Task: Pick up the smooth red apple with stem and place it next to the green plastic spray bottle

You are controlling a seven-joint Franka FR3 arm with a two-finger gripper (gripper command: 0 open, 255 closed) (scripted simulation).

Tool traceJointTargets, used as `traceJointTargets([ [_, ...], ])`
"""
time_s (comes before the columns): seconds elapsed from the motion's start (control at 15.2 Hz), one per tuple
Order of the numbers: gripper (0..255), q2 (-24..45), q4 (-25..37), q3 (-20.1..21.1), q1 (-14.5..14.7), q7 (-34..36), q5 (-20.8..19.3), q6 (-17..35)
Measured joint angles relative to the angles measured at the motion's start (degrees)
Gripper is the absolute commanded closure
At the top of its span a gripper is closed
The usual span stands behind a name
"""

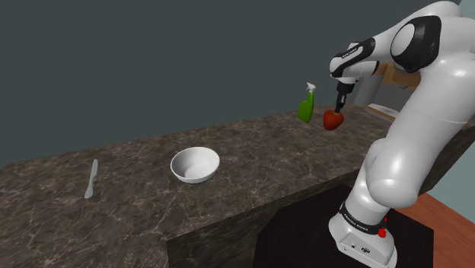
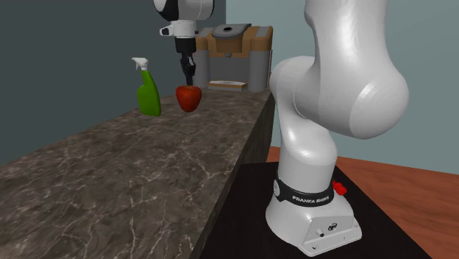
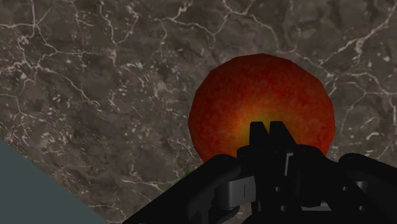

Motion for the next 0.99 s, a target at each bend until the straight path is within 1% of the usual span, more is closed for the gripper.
traceJointTargets([
  [0.2, 255, 1.4, -1.1, -0.5, 0.2, -1.0, 1.5, 1.7],
  [0.53, 255, 1.9, -1.3, -0.7, 0.2, -1.5, 2.1, 2.1],
  [0.59, 0, 1.9, -1.3, -0.7, 0.2, -1.5, 2.1, 2.1],
  [0.99, 0, 1.9, -1.3, -0.7, 0.2, -1.5, 2.1, 2.2],
])
